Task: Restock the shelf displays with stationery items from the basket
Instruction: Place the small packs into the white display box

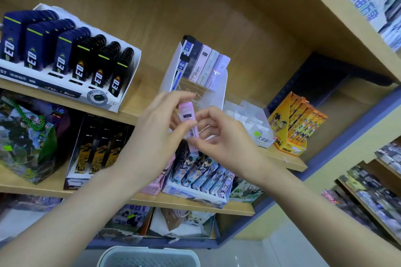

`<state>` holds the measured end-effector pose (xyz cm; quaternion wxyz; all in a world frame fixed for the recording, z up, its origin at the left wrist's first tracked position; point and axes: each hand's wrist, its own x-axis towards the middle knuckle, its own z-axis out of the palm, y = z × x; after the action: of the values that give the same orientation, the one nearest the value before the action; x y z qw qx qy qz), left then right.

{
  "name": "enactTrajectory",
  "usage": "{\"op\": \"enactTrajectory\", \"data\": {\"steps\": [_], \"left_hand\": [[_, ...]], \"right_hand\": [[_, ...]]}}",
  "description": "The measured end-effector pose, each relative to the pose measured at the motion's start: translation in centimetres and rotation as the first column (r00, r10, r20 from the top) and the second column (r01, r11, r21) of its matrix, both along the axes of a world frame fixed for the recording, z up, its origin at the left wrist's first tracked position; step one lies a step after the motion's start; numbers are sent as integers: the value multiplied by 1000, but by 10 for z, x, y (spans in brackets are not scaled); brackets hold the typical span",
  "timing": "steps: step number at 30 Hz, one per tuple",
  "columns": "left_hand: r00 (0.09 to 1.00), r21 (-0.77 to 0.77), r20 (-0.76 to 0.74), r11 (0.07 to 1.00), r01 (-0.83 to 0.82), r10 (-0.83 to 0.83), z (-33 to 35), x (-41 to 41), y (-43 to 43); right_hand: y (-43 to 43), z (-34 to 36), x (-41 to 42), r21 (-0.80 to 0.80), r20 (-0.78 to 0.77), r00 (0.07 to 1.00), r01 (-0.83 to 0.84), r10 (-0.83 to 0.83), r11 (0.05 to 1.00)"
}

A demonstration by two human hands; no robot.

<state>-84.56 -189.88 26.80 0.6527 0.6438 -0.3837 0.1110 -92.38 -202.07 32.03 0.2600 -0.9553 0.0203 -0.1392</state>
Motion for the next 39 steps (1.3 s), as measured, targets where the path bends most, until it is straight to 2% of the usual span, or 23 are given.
{"op": "enactTrajectory", "data": {"steps": [2, 4, 8, 10, 12, 16, 19, 22, 25, 28, 32, 39], "left_hand": [[995, 58, 97, 997, -45, 39, 7, 5, -6], [979, 157, 188, 982, -108, 78, 9, 11, -9], [890, 393, 451, 882, -260, 62, -3, 23, -19], [820, 423, 570, 834, -355, 60, -13, 26, -22], [777, 395, 621, 817, -420, 100, -18, 26, -23], [744, 367, 657, 810, -457, 122, -20, 23, -21], [744, 365, 655, 809, -461, 128, -21, 23, -20], [743, 373, 658, 804, -464, 123, -22, 23, -19], [746, 372, 653, 804, -464, 129, -21, 23, -19], [748, 379, 652, 801, -463, 124, -21, 23, -20], [753, 383, 646, 801, -460, 124, -22, 22, -20], [713, 359, 690, 795, -489, 127, -21, 22, -16]], "right_hand": [[-5, 9, 0, -14, 33, 999, 30, -30, 999], [-14, 21, 2, 42, 134, 988, 74, -79, 996], [-39, 45, 20, 180, 317, 924, 161, -212, 970], [-52, 51, 36, 214, 346, 892, 229, -292, 950], [-62, 53, 51, 220, 350, 868, 290, -353, 931], [-76, 54, 70, 103, 355, 858, 360, -373, 927], [-81, 54, 75, -38, 355, 880, 350, -314, 936], [-83, 56, 79, -169, 256, 929, 317, -269, 933], [-83, 60, 82, -197, 160, 949, 299, -270, 934], [-83, 62, 85, -250, 131, 962, 265, -239, 931], [-87, 56, 89, -394, 202, 952, 296, -232, 870], [-85, 38, 86, -490, 381, 908, 359, -175, 795]]}}
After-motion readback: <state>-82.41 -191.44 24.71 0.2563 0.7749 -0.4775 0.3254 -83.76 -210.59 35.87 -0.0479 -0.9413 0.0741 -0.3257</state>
